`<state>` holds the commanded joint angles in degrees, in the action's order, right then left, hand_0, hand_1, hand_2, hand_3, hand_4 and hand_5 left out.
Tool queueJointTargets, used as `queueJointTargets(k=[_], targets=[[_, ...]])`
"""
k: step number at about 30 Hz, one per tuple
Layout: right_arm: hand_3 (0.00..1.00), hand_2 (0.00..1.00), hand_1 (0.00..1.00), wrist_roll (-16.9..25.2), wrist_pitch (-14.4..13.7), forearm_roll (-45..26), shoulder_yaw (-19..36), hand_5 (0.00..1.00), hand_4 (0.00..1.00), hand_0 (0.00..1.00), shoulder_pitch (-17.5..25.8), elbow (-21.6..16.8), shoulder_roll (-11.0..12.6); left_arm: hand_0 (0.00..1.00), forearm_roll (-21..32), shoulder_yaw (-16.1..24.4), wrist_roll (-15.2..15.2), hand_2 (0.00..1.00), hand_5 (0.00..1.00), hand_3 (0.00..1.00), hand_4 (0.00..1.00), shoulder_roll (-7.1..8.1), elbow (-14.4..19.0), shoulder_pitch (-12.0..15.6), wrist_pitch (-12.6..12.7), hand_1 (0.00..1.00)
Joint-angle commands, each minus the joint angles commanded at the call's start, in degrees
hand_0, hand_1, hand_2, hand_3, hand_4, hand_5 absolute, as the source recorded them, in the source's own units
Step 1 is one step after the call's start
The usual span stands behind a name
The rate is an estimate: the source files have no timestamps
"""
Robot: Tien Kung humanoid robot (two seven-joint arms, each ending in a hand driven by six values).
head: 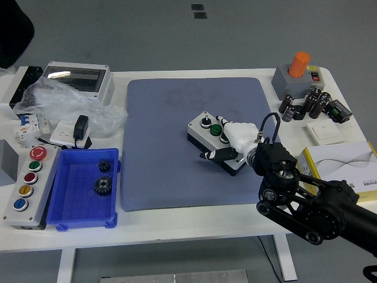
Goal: Pick up the button,place it on the desk,press the button,press the button
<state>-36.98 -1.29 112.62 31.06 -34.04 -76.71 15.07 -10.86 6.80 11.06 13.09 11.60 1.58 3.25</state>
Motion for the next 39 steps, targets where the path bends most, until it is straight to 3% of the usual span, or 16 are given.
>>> queueJointTargets(k=[5, 6, 10, 11, 17, 18, 29, 30, 35, 36, 39], targets=[[0.904, 0.637, 0.607, 0.0, -1.0, 0.6, -0.4, 0.437, 0.996, 0.295, -0.2, 0.1, 0.0, 0.672, 0.0, 0.0, -0.1, 0.62, 0.345, 0.637, 0.607, 0.02, 0.0, -0.1, 0.0, 0.687], [0.84, 0.617, 0.589, 0.0, -1.2, 0.7, -0.5, 0.416, 0.976, 0.283, -0.3, 0.2, 0.0, 0.671, 0.0, 0.0, -0.1, 0.62, 0.342, 0.636, 0.603, 0.02, 0.0, -0.1, 0.1, 0.687], [0.84, 0.617, 0.589, 0.0, -1.3, 1.2, -0.7, 0.416, 0.976, 0.283, -0.6, 0.5, 0.3, 0.671, 0.0, 0.0, -0.2, 0.62, 0.342, 0.636, 0.603, 0.03, 0.0, -0.2, 0.1, 0.687], [0.717, 0.532, 0.549, 0.0, -1.4, 1.3, -0.8, 0.369, 0.909, 0.253, -0.7, 0.5, 0.4, 0.671, 0.0, 0.0, -0.3, 0.62, 0.341, 0.636, 0.602, 0.05, 0.0, -0.2, 0.1, 0.687], [0.717, 0.532, 0.549, 0.0, -2.1, 1.9, -1.5, 0.369, 0.909, 0.253, -0.8, 0.9, 0.3, 0.671, -0.1, 0.2, -0.5, 0.62, 0.341, 0.636, 0.602, 0.07, 0.0, -0.3, 0.3, 0.687], [0.537, 0.451, 0.486, 0.0, -2.2, 2.0, -1.6, 0.263, 0.733, 0.218, -0.8, 1.0, 0.3, 0.671, -0.2, 0.3, -0.5, 0.62, 0.343, 0.636, 0.6, 0.06, 0.0, -0.3, 0.3, 0.687], [0.501, 0.44, 0.481, 0.0, -4.4, 3.4, -3.0, 0.222, 0.716, 0.209, -1.0, 1.1, 0.1, 0.671, -0.5, 0.6, -0.9, 0.62, 0.344, 0.636, 0.599, 0.03, 0.0, -0.4, 0.7, 0.687], [0.431, 0.425, 0.489, 0.0, -4.8, 3.6, -3.1, 0.166, 0.712, 0.201, -1.0, 1.1, 0.1, 0.671, -0.5, 0.6, -0.9, 0.62, 0.346, 0.636, 0.598, 0.04, 0.0, -0.4, 0.7, 0.687], [0.431, 0.425, 0.489, 0.0, -6.9, 4.2, -3.6, 0.166, 0.712, 0.201, -1.2, 0.6, 0.4, 0.671, -0.6, 0.8, -1.0, 0.62, 0.346, 0.636, 0.598, -0.01, 0.0, -0.4, 0.9, 0.687], [0.401, 0.427, 0.481, 0.0, -7.5, 4.3, -3.9, 0.04, 0.666, 0.194, -1.3, 0.4, 0.6, 0.671, -0.6, 0.7, -1.1, 0.621, 0.352, 0.638, 0.602, -0.03, -0.1, -0.4, 0.9, 0.687], [0.401, 0.427, 0.481, 0.0, -9.2, 4.4, -5.1, 0.04, 0.666, 0.194, -2.0, -0.4, 1.4, 0.671, -0.5, 0.7, -1.1, 0.621, 0.352, 0.638, 0.602, -0.06, -0.1, -0.4, 1.0, 0.687]])
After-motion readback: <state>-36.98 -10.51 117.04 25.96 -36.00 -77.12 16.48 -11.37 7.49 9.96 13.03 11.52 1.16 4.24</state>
